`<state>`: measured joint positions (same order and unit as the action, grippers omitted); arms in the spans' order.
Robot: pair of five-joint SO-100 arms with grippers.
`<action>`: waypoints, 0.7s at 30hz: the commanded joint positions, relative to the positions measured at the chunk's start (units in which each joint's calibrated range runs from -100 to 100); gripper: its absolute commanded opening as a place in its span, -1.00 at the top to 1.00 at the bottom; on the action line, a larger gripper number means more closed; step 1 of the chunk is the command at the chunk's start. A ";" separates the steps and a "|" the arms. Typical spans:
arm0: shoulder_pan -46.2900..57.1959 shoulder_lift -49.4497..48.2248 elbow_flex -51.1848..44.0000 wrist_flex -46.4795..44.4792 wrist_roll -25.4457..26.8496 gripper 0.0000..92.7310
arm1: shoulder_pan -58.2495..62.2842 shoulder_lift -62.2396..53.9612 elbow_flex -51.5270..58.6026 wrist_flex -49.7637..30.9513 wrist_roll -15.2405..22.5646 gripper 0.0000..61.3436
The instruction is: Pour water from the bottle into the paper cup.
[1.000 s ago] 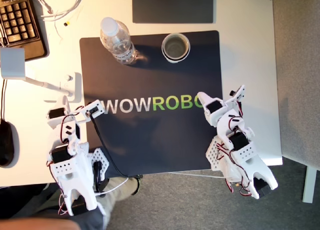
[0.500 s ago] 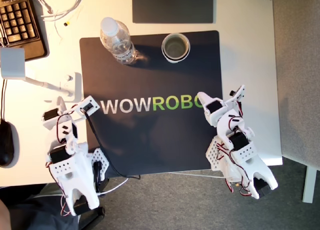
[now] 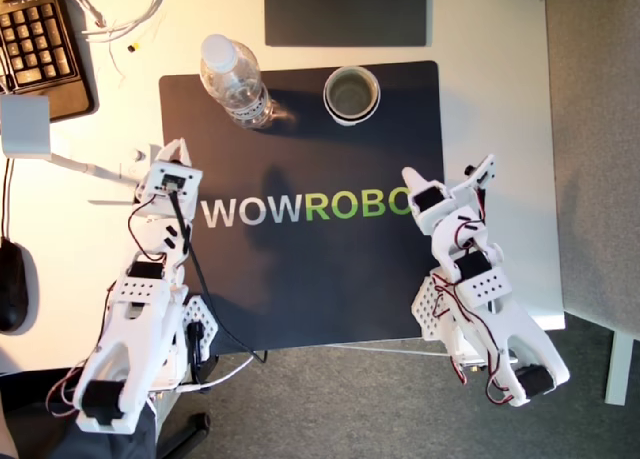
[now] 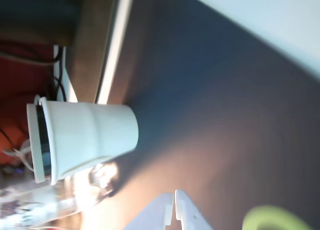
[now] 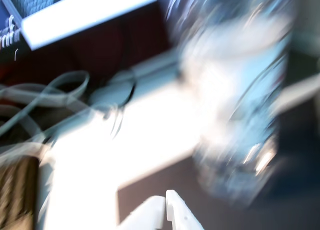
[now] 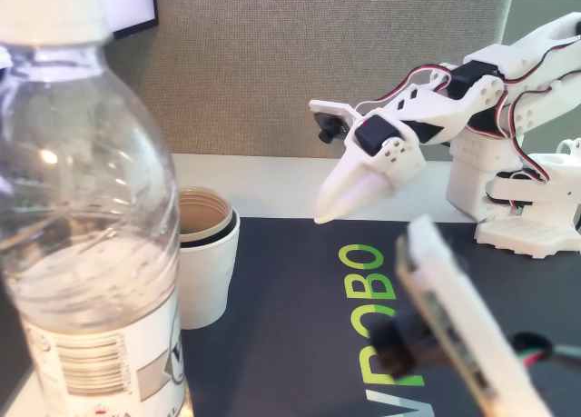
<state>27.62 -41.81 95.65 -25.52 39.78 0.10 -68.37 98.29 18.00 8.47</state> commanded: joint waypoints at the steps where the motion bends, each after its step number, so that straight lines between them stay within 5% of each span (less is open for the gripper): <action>1: 8.38 9.58 -2.37 -22.83 5.47 0.75 | 5.70 19.80 1.07 -24.70 13.72 0.96; 3: 10.47 12.19 -2.28 -26.25 6.30 0.56 | 7.97 29.08 0.89 -35.16 17.29 0.97; 4: 11.91 14.62 -2.01 -30.00 6.74 0.27 | 9.88 39.81 0.80 -46.68 22.37 0.98; 6: 13.09 16.70 -1.56 -33.42 7.08 -0.08 | 11.91 52.26 0.89 -61.22 26.28 0.98; 7: 13.74 18.53 -1.47 -35.21 7.42 -0.35 | 12.75 64.72 1.35 -76.26 29.65 0.99; 11: 14.66 24.26 -4.74 -35.54 7.96 -0.51 | 16.94 89.28 -3.56 -94.39 35.12 0.99; 16: 15.84 33.65 -12.73 -36.19 8.64 -0.67 | 17.53 101.38 -8.65 -104.52 37.80 0.99; 21: 16.49 45.37 -27.45 -34.81 8.99 -0.67 | 11.32 105.33 -12.83 -106.32 40.63 1.00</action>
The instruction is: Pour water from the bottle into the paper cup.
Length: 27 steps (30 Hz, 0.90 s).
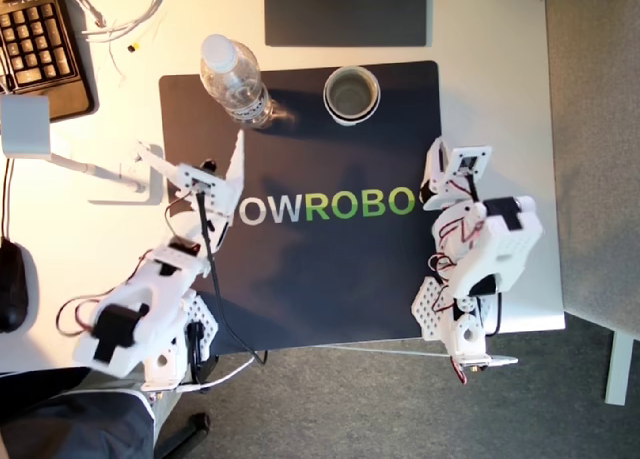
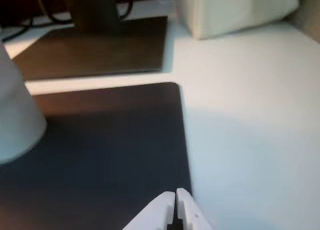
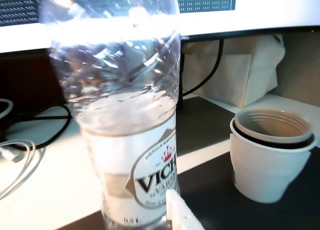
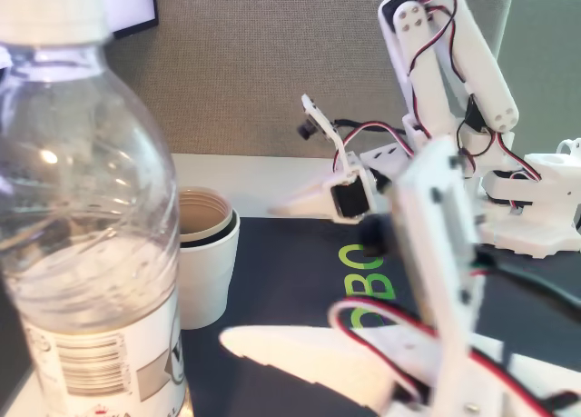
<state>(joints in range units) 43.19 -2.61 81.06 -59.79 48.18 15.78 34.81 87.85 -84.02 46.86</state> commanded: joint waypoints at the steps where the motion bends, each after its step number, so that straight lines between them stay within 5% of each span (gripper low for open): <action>1: 1.31 7.57 -15.04 -0.05 0.59 -0.67 | -6.16 1.90 -2.39 -4.95 2.54 1.00; 12: 6.16 15.99 -29.58 5.65 2.05 -0.66 | -31.74 2.41 -7.48 -7.81 5.57 0.77; 16: 4.59 20.08 -34.85 6.39 1.47 -0.66 | -29.59 1.21 -8.38 -7.15 5.96 0.21; 21: 2.10 21.38 -38.76 7.04 0.20 -0.65 | -24.93 -0.42 -10.29 -2.82 7.03 -0.22; 22: 1.84 21.21 -39.03 7.20 -0.29 -0.58 | -23.73 -1.28 -10.84 -0.78 7.47 -0.31; 23: 0.92 19.47 -38.13 7.20 -2.00 -0.18 | -18.35 -6.00 -13.66 8.29 7.67 -0.23; 27: 0.14 15.65 -35.31 6.63 -5.37 0.87 | -14.17 -9.52 -14.38 12.21 7.52 -0.14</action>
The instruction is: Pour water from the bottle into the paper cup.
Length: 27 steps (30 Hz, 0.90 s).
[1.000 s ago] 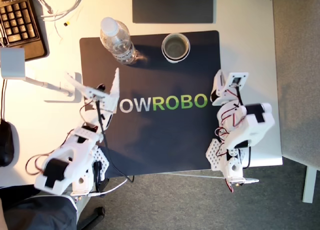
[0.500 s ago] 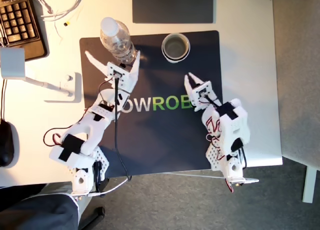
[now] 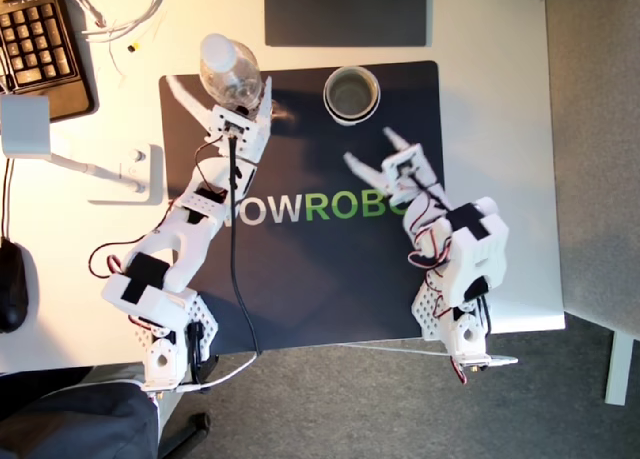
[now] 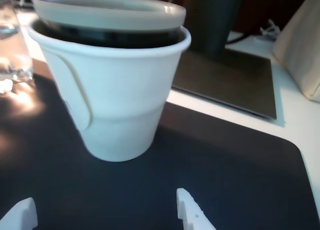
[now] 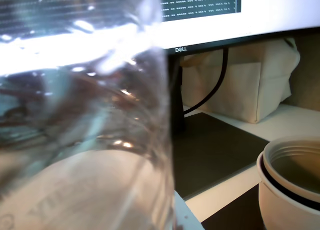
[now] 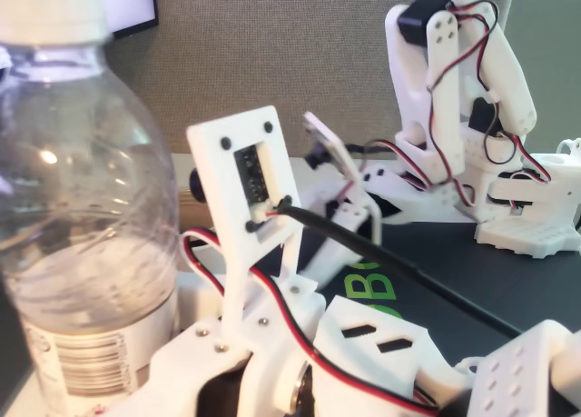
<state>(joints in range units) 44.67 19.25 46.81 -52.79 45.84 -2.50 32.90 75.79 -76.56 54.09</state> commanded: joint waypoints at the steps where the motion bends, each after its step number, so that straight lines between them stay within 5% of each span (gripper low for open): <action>1: -1.48 -7.17 -0.24 -0.37 -3.71 0.99 | 4.71 -7.87 -2.23 4.67 0.20 -0.14; 8: -1.74 -15.51 7.03 1.67 -5.91 1.00 | 6.38 -8.55 -2.87 3.60 -0.54 -0.14; 12: -1.61 -27.16 6.94 13.64 -10.06 1.00 | 2.80 -7.35 -2.87 -0.15 -0.93 -0.14; 19: -3.44 -46.79 -10.05 38.98 -15.73 1.00 | 0.64 -7.26 -7.14 -1.63 -0.78 -0.14; 24: -3.57 -48.62 -23.95 52.42 -19.88 1.00 | 0.52 -6.83 -11.23 1.07 -1.07 -0.14; 27: -2.66 -46.97 -36.31 68.14 -25.64 1.00 | -1.15 -5.80 -11.32 1.40 -1.51 -0.14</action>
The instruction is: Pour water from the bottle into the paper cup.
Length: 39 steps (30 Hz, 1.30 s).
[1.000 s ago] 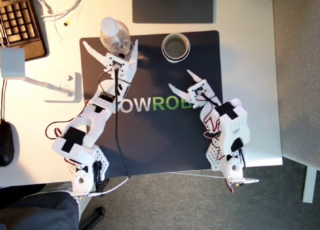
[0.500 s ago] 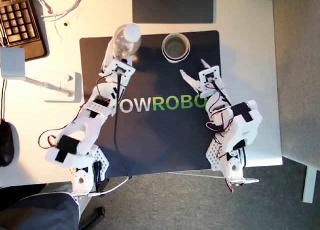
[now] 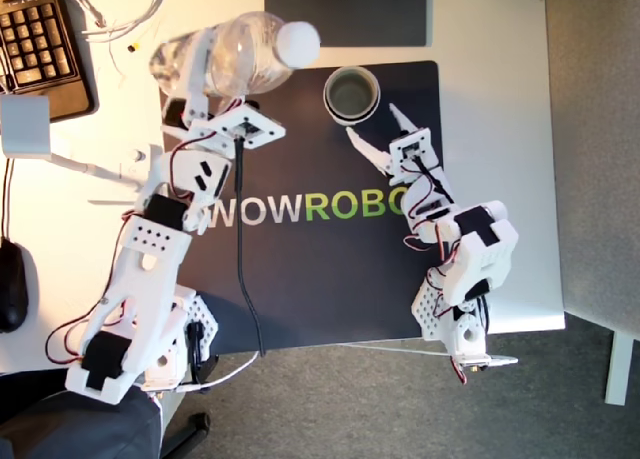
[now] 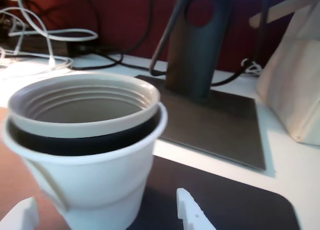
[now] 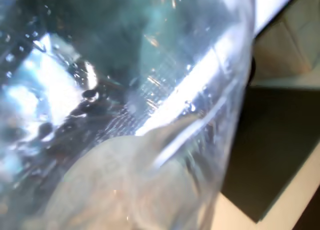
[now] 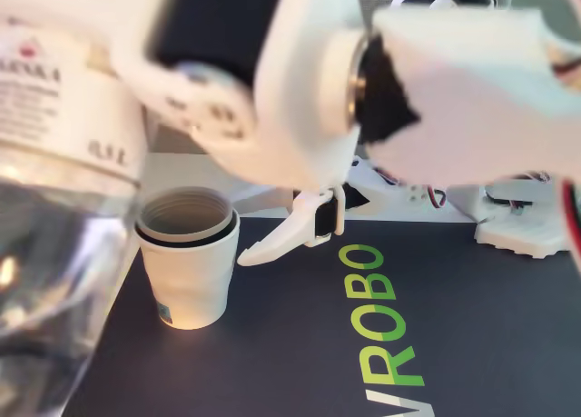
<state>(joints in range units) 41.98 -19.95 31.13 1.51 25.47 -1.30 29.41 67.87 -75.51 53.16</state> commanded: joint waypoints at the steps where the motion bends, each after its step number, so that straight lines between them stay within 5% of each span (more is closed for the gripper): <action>1: 0.03 -7.33 -22.09 15.64 -6.06 1.00 | -2.83 -1.98 -3.49 0.34 -0.68 -0.14; 9: 0.29 -3.68 -34.08 36.17 -16.90 1.00 | -6.05 3.43 -12.30 0.34 -0.73 -0.14; 16: -2.32 -0.47 -38.35 48.88 -25.54 1.00 | -6.65 5.32 -23.48 5.74 -0.34 -0.35; 30: -6.90 8.74 -40.08 57.84 -28.96 1.00 | -7.85 8.93 -39.38 15.78 -1.37 -0.44; 33: -8.08 9.00 -43.26 57.84 -28.96 1.00 | -8.44 7.90 -39.47 16.77 -1.95 -0.08; 34: -8.61 8.74 -45.44 57.84 -29.60 1.00 | -7.97 7.90 -39.20 16.60 -2.59 0.32; 37: -9.39 8.91 -51.44 57.84 -31.79 1.00 | -7.49 8.42 -38.38 14.64 -3.32 0.97; 39: -9.52 9.00 -53.16 57.84 -32.82 1.00 | -7.49 7.56 -36.84 14.40 -2.93 0.99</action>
<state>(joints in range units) 33.64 -9.76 -9.47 59.22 -5.69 -7.49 41.53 34.56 -59.69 50.33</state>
